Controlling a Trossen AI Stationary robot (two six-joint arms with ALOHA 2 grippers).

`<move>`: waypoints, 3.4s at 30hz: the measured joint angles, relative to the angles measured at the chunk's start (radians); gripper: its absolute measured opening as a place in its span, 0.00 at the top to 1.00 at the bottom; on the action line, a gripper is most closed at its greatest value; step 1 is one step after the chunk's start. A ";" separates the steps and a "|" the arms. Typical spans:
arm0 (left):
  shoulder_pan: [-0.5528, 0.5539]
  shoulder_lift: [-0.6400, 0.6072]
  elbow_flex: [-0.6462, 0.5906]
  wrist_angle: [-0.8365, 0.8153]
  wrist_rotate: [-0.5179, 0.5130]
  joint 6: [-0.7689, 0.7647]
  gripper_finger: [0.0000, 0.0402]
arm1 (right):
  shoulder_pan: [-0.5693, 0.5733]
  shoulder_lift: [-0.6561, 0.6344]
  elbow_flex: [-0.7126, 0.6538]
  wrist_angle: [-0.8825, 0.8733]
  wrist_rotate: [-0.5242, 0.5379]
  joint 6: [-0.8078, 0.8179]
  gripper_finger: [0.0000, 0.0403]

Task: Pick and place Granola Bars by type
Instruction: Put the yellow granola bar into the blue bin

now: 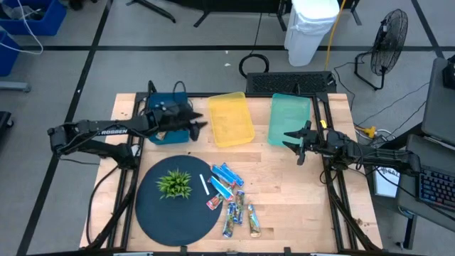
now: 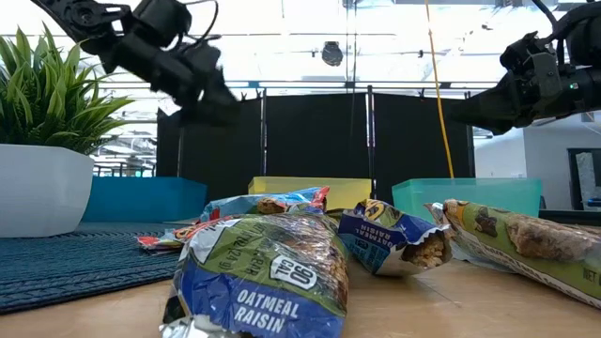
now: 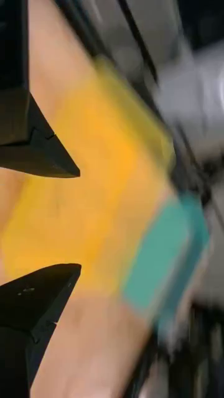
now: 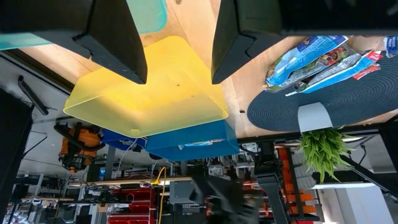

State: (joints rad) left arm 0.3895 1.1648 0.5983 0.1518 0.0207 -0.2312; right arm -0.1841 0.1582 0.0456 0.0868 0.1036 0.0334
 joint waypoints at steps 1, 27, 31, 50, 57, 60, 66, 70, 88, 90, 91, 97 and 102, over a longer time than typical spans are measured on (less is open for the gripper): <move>-0.018 0.000 0.000 0.018 0.047 0.006 0.42 | 0.000 0.000 0.000 0.000 0.000 0.000 0.58; -0.170 -0.107 -0.382 0.583 0.066 0.162 0.53 | 0.000 0.000 0.000 0.017 0.000 0.007 0.58; -0.116 -0.228 -0.516 0.692 0.067 0.096 0.53 | 0.000 0.000 0.000 0.046 -0.001 0.013 0.58; -0.108 -0.826 -0.589 0.093 0.005 0.072 0.55 | 0.002 0.000 0.000 0.043 -0.018 0.295 0.58; -0.109 -0.864 -0.589 0.032 0.005 0.032 0.57 | 0.002 0.018 0.000 0.093 -0.099 0.334 0.58; -0.109 -0.863 -0.589 0.031 0.004 0.019 0.57 | 0.024 0.062 0.000 0.255 -0.271 0.336 0.58; -0.109 -0.862 -0.589 0.032 0.004 0.018 0.56 | 0.232 0.277 0.004 0.449 -0.182 0.254 0.67; -0.109 -0.862 -0.588 0.032 0.004 0.018 0.57 | 0.407 0.503 0.041 0.498 -0.061 0.225 0.73; -0.110 -0.862 -0.588 0.032 0.004 0.017 0.57 | 0.819 1.506 0.558 0.689 0.031 0.122 1.00; -0.110 -0.862 -0.588 0.033 0.004 0.017 0.57 | 0.834 1.582 0.606 0.707 0.029 0.136 1.00; -0.109 -0.862 -0.588 0.033 0.004 0.017 0.56 | 0.839 1.612 0.630 0.706 0.028 0.136 1.00; -0.109 -0.862 -0.588 0.033 0.004 0.017 0.55 | 0.837 1.721 0.684 0.695 0.029 0.203 1.00; -0.109 -0.862 -0.587 0.033 0.004 0.017 0.54 | 0.814 1.757 0.684 0.648 0.109 0.281 1.00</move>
State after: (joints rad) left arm 0.2802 0.3027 0.0109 0.1844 0.0244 -0.2138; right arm 0.6298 1.9154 0.7296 0.7353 0.2126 0.3141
